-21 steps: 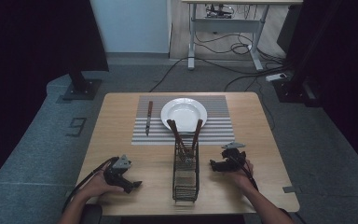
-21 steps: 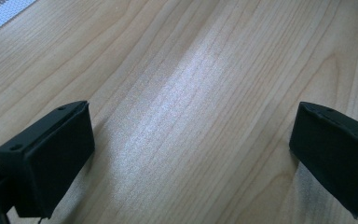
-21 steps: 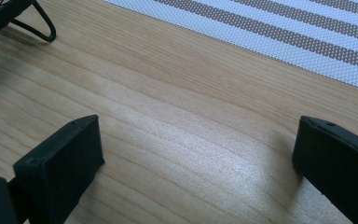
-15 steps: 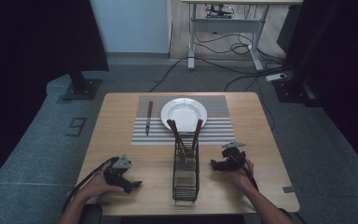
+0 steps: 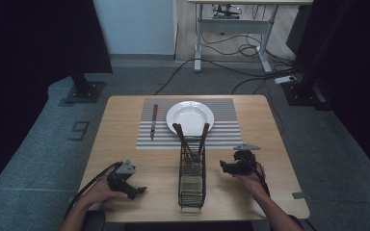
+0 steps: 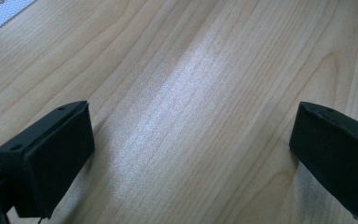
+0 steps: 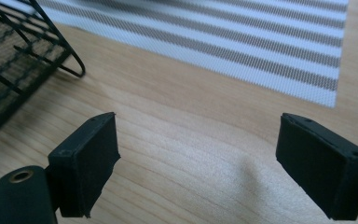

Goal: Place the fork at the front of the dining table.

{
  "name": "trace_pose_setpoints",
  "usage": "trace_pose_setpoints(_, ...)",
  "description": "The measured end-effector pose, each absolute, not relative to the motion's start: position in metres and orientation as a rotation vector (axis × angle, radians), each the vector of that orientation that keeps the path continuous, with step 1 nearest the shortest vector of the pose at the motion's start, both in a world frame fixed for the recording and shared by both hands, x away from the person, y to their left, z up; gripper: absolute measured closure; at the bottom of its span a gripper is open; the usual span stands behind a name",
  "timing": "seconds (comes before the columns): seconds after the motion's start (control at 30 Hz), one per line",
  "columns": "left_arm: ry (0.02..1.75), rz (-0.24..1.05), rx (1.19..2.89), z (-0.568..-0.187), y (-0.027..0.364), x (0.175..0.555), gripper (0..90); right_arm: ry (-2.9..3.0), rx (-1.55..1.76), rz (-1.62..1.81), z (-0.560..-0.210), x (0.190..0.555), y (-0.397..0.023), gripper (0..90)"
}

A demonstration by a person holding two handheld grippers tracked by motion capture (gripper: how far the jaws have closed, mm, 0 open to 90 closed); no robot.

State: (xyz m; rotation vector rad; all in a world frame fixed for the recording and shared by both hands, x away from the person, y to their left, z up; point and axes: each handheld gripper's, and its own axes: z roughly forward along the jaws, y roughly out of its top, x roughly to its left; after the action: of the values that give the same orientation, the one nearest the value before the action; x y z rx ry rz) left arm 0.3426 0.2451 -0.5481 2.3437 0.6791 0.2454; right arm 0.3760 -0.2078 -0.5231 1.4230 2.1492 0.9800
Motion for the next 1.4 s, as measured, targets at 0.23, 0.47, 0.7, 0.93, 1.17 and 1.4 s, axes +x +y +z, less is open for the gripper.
trace_pose_setpoints(0.23,0.678,0.245,2.344,-0.548,0.245,0.343,0.0,2.102,1.387,1.07,-0.508,0.368,-0.213,14.4)
trace_pose_setpoints(0.47,0.677,0.244,2.345,-0.548,0.245,0.343,0.0,2.061,1.357,1.193,-0.492,0.36,-0.22,15.5)
trace_pose_setpoints(0.7,0.677,0.244,2.346,-0.548,0.245,0.343,0.0,2.038,1.317,1.277,-0.475,0.353,-0.219,17.8)
trace_pose_setpoints(0.93,0.676,0.244,2.346,-0.548,0.245,0.343,0.0,2.065,1.234,1.333,-0.462,0.348,-0.207,21.6)
trace_pose_setpoints(1.17,0.678,0.244,2.345,-0.548,0.245,0.342,0.0,2.092,1.165,1.372,-0.449,0.352,-0.192,24.7)
trace_pose_setpoints(1.4,0.678,0.244,2.346,-0.548,0.245,0.342,0.0,2.102,1.152,1.411,-0.443,0.357,-0.184,28.0)
